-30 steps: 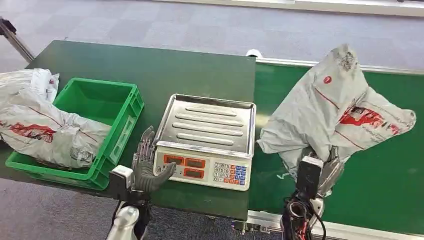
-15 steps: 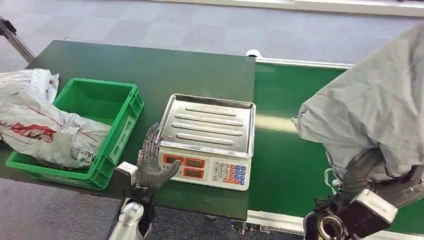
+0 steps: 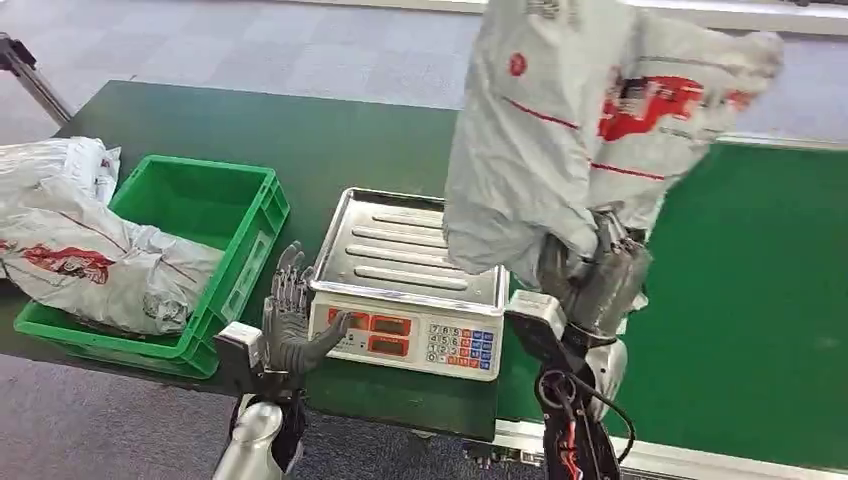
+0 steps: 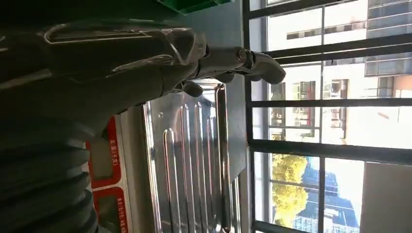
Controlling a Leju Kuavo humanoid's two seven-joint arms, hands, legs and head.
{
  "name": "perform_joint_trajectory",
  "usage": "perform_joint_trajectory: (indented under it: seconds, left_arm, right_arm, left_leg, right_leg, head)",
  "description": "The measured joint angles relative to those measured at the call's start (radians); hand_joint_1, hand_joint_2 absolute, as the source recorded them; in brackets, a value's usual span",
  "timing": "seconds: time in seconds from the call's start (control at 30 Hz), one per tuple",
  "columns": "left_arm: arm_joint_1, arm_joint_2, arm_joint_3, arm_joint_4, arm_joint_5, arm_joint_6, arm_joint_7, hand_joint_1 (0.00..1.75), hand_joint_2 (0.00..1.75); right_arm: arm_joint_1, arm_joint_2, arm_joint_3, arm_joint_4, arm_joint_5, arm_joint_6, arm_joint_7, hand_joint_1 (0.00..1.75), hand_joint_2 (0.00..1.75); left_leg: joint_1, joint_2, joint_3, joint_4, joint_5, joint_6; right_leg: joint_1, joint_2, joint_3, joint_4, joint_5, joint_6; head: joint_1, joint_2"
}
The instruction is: Moved the parcel from conveyor to table for the left to box.
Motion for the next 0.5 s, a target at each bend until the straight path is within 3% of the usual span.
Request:
perform_joint_trajectory:
  seconds: [0.23,0.4,0.5]
  left_arm:
    - [0.000,0.021,-0.013,-0.013,0.032,0.011,0.000,0.00,1.75]
    - [0.002,0.037,-0.015,-0.021,0.050,0.006,0.000,0.00,1.75]
    - [0.002,0.045,-0.015,-0.025,0.055,-0.003,0.000,0.00,1.75]
  right_arm:
    - [-0.181,-0.024,0.086,0.317,0.200,0.063,0.110,1.75,1.75]
    - [-0.346,-0.012,0.199,0.545,0.335,0.261,0.210,1.75,1.75]
    - [-0.421,0.003,0.267,0.651,0.364,0.397,0.199,1.75,1.75]
  left_leg:
    - [0.000,0.001,-0.001,0.000,0.000,0.000]
    - [0.000,0.000,-0.001,0.000,0.000,0.000]
    - [0.000,0.000,-0.001,0.000,0.000,0.000]
  right_leg:
    - [0.000,0.002,-0.001,0.000,0.000,0.000]
    - [0.000,0.002,-0.001,0.000,0.000,0.000]
    - [0.000,0.002,-0.001,0.000,0.000,0.000]
  head:
    - [0.000,0.000]
    - [0.000,0.000]
    - [0.000,0.000]
